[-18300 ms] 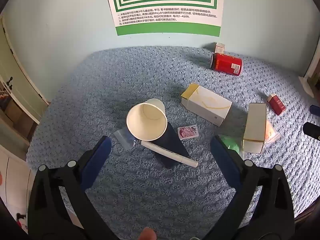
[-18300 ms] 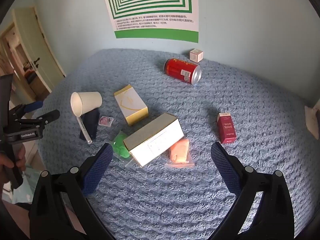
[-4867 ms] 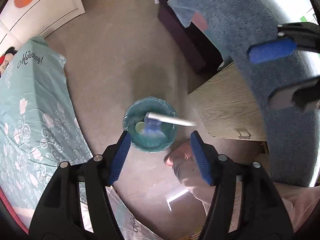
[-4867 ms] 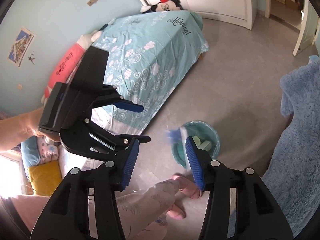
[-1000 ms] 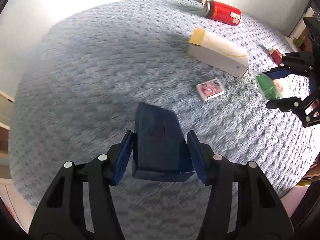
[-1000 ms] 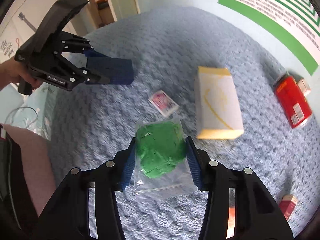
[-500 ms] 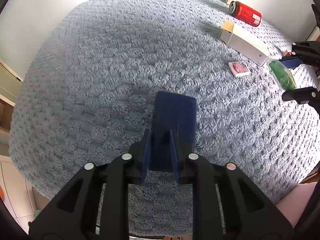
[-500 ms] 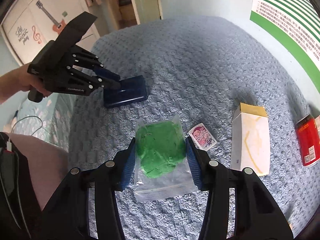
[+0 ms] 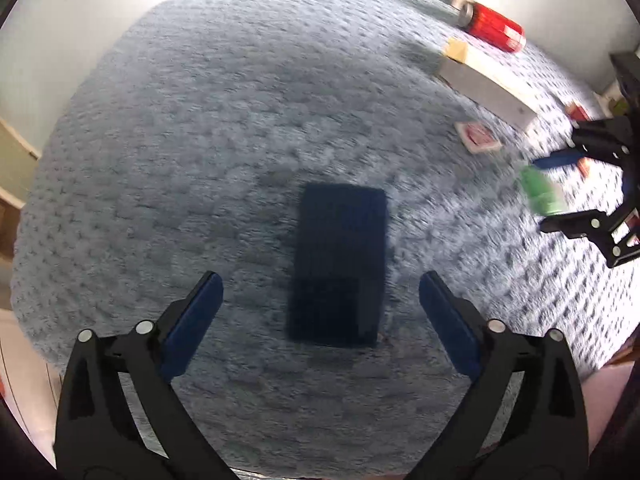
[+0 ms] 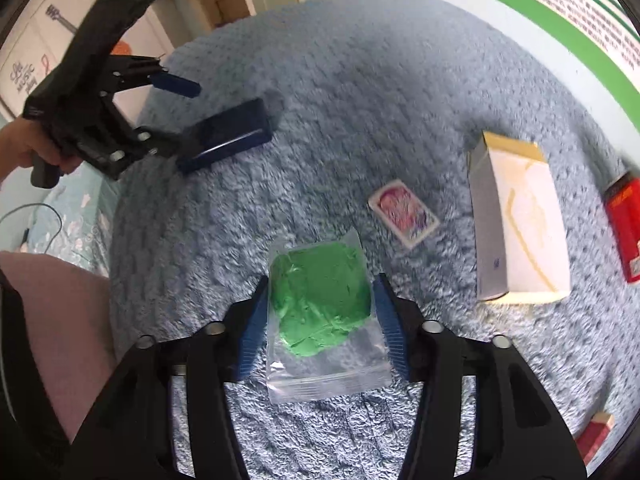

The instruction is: Collect trash

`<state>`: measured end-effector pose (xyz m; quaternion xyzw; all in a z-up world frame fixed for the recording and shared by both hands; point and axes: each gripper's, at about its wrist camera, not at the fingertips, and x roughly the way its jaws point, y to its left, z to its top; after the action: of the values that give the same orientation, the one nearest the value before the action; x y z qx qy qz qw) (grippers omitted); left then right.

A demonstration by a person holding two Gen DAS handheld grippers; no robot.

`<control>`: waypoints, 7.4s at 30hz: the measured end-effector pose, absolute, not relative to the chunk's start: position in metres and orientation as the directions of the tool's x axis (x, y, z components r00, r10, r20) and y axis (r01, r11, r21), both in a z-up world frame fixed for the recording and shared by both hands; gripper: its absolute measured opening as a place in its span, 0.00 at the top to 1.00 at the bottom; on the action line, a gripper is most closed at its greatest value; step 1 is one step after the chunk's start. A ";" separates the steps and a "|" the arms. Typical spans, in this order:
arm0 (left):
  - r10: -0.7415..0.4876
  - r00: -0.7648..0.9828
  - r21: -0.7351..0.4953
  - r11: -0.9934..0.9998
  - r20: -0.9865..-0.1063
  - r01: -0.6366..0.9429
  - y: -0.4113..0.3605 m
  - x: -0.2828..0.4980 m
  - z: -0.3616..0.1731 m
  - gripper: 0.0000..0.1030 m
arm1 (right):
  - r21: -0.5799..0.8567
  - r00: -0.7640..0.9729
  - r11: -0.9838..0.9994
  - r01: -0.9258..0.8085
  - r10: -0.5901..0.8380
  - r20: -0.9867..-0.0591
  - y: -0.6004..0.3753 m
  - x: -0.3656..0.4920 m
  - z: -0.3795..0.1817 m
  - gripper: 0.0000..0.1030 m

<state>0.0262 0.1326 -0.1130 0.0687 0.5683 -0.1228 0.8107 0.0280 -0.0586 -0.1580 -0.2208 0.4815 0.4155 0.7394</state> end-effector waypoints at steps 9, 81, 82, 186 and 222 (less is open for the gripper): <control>-0.094 0.293 0.013 0.939 -0.952 0.343 0.112 0.034 -0.131 0.07 | 0.032 0.204 0.540 -0.841 0.372 -0.905 -0.060 0.024 -0.169 0.20; 0.063 0.200 -0.087 0.747 -0.978 -0.660 0.436 -0.289 -0.184 0.34 | 0.311 -0.431 -0.412 -0.856 0.241 -0.869 0.394 -0.175 -0.187 0.31; 0.069 0.195 -0.079 0.745 -0.978 -0.662 0.437 -0.292 -0.185 0.31 | 0.317 -0.436 -0.412 -0.854 0.234 -0.869 0.396 -0.176 -0.188 0.31; -0.315 0.257 0.064 0.513 -0.914 0.856 -0.021 0.110 -0.135 0.35 | 0.084 0.325 0.694 -0.715 0.437 -0.839 -0.136 0.111 -0.158 0.16; -0.304 0.396 0.114 0.653 -0.867 0.749 0.052 0.089 -0.071 0.73 | 0.051 0.350 0.671 -0.740 0.449 -0.822 -0.142 0.083 -0.109 0.41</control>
<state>0.0893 0.0520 -0.0710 0.2537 0.4390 -0.3306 0.7960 0.0825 -0.1417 -0.1095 -0.1677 0.4341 0.3694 0.8044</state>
